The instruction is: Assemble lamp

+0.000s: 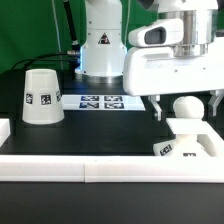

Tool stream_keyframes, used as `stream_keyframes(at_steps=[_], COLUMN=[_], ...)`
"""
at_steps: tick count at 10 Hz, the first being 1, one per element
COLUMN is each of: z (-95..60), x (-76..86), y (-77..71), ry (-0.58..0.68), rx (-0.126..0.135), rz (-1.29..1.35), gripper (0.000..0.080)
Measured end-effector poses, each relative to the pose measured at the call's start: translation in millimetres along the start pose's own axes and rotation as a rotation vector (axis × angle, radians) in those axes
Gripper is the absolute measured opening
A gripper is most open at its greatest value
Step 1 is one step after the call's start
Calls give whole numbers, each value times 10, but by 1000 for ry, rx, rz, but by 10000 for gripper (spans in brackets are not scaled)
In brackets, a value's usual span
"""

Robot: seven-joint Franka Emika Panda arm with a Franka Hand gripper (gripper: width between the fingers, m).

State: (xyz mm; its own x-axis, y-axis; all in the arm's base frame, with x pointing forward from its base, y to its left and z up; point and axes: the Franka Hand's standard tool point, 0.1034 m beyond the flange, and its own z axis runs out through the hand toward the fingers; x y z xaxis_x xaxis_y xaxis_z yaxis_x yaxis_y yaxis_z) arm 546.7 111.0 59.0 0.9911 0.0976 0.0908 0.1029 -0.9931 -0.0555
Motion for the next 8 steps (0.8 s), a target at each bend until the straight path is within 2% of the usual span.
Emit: stream_keyframes(at_steps=[3,5,8], z=[-88,-111,-90], x=[-349,-565,-681], y=[-126,-274,-467], ry=[-4,-24,-37], rx=[1,2,9], rz=[-17,-4,1], gripper=[699,699,699])
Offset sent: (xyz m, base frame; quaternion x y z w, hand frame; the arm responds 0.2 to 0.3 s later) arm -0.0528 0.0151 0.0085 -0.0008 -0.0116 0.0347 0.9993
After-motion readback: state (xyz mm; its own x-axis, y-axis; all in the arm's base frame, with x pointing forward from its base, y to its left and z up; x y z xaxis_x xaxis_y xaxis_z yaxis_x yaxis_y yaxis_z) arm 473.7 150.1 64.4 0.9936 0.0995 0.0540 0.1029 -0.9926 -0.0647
